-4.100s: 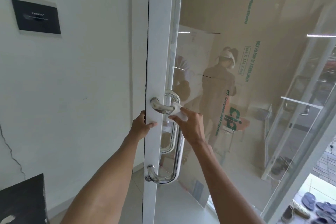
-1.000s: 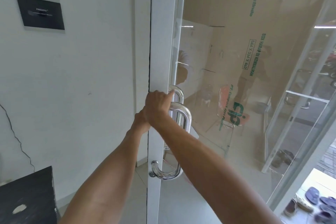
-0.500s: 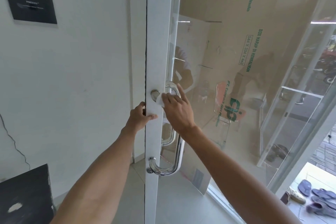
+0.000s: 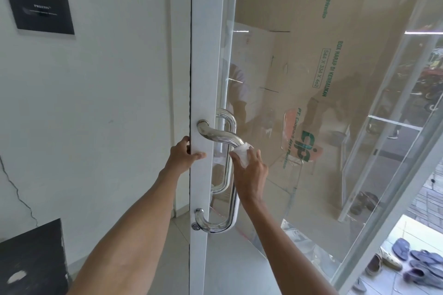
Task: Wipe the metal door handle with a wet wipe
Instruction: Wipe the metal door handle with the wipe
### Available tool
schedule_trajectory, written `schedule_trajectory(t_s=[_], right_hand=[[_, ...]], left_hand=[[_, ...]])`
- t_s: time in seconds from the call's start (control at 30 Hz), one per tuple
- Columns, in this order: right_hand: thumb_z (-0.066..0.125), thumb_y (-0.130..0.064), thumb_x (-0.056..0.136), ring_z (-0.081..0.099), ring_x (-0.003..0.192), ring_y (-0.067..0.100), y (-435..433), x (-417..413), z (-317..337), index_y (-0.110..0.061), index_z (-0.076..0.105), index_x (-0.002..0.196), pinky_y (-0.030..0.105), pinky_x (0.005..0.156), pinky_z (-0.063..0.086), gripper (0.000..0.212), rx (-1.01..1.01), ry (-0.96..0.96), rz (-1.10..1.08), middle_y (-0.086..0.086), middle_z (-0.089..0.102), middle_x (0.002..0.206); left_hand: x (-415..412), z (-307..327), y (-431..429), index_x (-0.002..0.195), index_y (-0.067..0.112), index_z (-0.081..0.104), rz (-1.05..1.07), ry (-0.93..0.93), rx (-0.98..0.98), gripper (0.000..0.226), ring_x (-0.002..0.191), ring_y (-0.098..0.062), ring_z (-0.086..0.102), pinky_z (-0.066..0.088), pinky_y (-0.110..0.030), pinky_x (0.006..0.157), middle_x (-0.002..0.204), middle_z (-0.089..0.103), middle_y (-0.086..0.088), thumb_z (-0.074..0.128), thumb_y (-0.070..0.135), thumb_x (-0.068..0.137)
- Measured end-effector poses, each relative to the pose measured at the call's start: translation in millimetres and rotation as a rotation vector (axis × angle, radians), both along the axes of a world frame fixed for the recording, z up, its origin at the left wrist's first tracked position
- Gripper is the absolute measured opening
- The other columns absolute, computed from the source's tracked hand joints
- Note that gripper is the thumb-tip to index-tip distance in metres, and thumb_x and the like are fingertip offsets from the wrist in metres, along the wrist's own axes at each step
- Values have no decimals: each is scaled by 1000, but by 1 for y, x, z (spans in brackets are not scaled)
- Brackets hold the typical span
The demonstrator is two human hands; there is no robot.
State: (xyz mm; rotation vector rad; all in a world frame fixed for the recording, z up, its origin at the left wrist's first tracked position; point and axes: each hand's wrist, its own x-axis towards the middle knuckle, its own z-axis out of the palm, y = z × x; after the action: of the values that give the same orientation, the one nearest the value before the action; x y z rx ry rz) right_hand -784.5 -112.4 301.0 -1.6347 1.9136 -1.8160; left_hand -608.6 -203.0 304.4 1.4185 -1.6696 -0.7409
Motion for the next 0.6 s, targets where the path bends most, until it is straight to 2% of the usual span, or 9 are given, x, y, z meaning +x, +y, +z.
schedule_trajectory(t_s=[0.07,0.13,0.2,0.27,0.33,0.4,0.5,0.6], right_hand=[[72,-37,85,64,98,38,1,-2,3,-12,68,94,37,76,53,27,58,-7,-15,11,68,94],[73,-39,83,65,100,36,-1,-3,17,-12,69,97,42,79,54,30,113,89,-60,12,69,95],[76,-33,80,65,101,35,0,-1,33,-12,70,98,43,81,56,28,65,221,-61,11,72,96],[82,-24,74,68,95,34,2,4,43,-10,70,89,40,88,55,24,-31,405,-83,9,76,88],[84,-20,73,69,91,36,2,4,40,-7,70,88,40,87,55,24,-85,465,-100,12,76,86],[79,-23,80,69,90,36,1,1,28,-6,68,95,43,78,58,25,-65,319,-55,12,74,92],[72,-34,85,64,70,29,-1,1,1,-8,66,94,39,64,53,28,51,4,-50,8,69,82],[72,-36,82,61,66,27,5,9,-39,-9,66,89,33,62,47,29,173,-167,-73,6,69,77]], left_hand=[[-1,1,0,126,13,49,4,-4,0,63,93,-23,61,47,-28,80,109,68,-8,80,33,75],[-1,1,2,127,12,49,7,-8,-8,63,93,-22,61,47,-27,81,111,68,-8,80,33,76],[-1,1,2,127,12,49,11,-6,-14,63,91,-21,60,47,-27,81,112,68,-9,81,32,75],[-1,0,3,125,12,50,19,2,-15,61,90,-21,61,47,-27,79,111,70,-10,81,31,75],[-2,0,2,124,12,51,19,6,-14,60,89,-21,62,47,-27,79,110,70,-10,81,31,75],[-2,0,3,124,12,51,12,9,-10,60,91,-22,63,48,-27,79,109,70,-9,81,31,75],[-2,0,3,124,13,52,7,28,4,61,97,-26,65,48,-27,79,107,71,-8,81,32,75],[-2,1,4,124,14,51,6,39,15,60,94,-23,63,47,-27,78,110,70,-9,81,31,75]])
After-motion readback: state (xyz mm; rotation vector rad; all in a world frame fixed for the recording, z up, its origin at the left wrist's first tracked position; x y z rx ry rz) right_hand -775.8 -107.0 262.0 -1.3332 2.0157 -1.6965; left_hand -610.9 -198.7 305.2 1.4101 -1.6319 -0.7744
